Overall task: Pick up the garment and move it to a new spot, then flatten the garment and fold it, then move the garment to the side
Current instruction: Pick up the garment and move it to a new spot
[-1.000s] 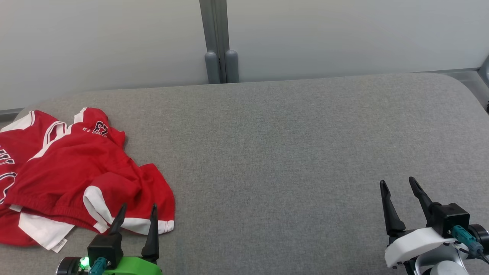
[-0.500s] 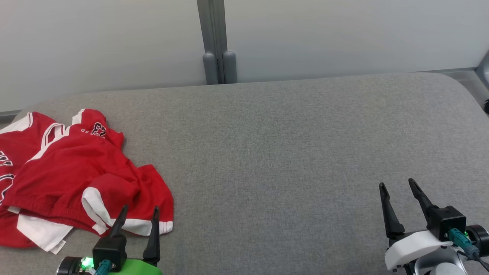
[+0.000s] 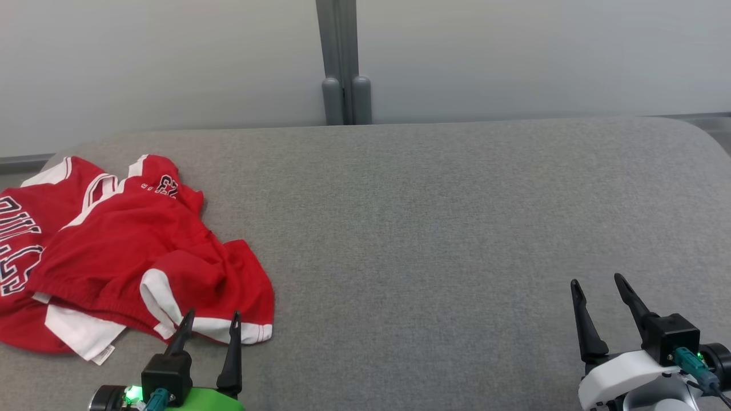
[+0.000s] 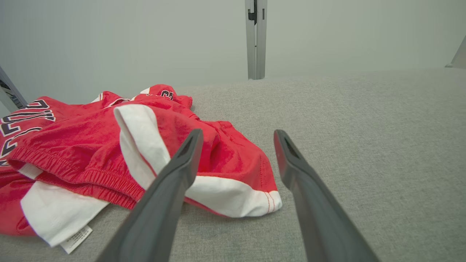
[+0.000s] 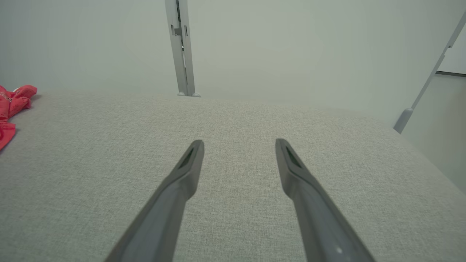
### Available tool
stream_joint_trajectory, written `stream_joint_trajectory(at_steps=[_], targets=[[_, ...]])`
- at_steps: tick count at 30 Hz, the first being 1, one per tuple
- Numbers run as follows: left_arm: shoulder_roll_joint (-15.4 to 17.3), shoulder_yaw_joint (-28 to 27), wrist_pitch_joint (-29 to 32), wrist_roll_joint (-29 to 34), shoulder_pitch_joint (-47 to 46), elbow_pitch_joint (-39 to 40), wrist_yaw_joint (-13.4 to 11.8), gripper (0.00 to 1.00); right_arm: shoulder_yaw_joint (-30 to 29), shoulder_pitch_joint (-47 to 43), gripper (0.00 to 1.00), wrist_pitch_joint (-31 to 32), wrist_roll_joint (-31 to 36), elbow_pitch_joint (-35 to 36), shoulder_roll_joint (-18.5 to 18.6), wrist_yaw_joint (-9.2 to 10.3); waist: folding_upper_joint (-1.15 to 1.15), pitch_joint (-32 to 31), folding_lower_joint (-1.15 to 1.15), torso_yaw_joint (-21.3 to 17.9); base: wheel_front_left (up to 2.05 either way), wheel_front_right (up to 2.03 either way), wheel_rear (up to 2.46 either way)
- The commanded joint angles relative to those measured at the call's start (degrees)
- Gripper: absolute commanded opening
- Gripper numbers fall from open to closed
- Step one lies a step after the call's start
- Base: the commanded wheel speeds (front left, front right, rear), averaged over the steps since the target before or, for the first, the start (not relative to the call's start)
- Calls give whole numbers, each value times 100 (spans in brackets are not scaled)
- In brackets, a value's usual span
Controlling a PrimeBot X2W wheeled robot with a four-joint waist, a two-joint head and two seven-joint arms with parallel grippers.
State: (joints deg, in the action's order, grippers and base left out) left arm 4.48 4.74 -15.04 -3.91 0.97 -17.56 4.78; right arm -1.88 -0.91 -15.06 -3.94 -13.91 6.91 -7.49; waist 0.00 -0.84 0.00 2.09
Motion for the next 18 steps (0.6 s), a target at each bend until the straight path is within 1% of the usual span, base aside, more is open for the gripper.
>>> stream_joint_trajectory(at_steps=[1,6,10,14,18], targets=[[-3,-23,-22,18,-29,-23,14,100,-7,-72,100,-18,-48,-8,7,0,0,-16,0,196,0,0,0],[-26,-33,-22,50,5,-68,13,100,44,-106,100,-18,-67,7,6,0,0,-28,0,708,0,0,0],[-36,-96,-21,40,97,-74,-4,100,135,-89,100,-18,-88,-16,23,0,0,-52,0,1031,0,0,0],[-49,-166,-21,25,145,-70,-12,100,219,-33,100,-18,-110,-17,43,1,0,-50,0,1190,0,0,0],[-66,-227,-21,-10,83,-73,-5,100,274,7,100,-18,-110,6,62,1,0,8,0,1206,0,0,0]])
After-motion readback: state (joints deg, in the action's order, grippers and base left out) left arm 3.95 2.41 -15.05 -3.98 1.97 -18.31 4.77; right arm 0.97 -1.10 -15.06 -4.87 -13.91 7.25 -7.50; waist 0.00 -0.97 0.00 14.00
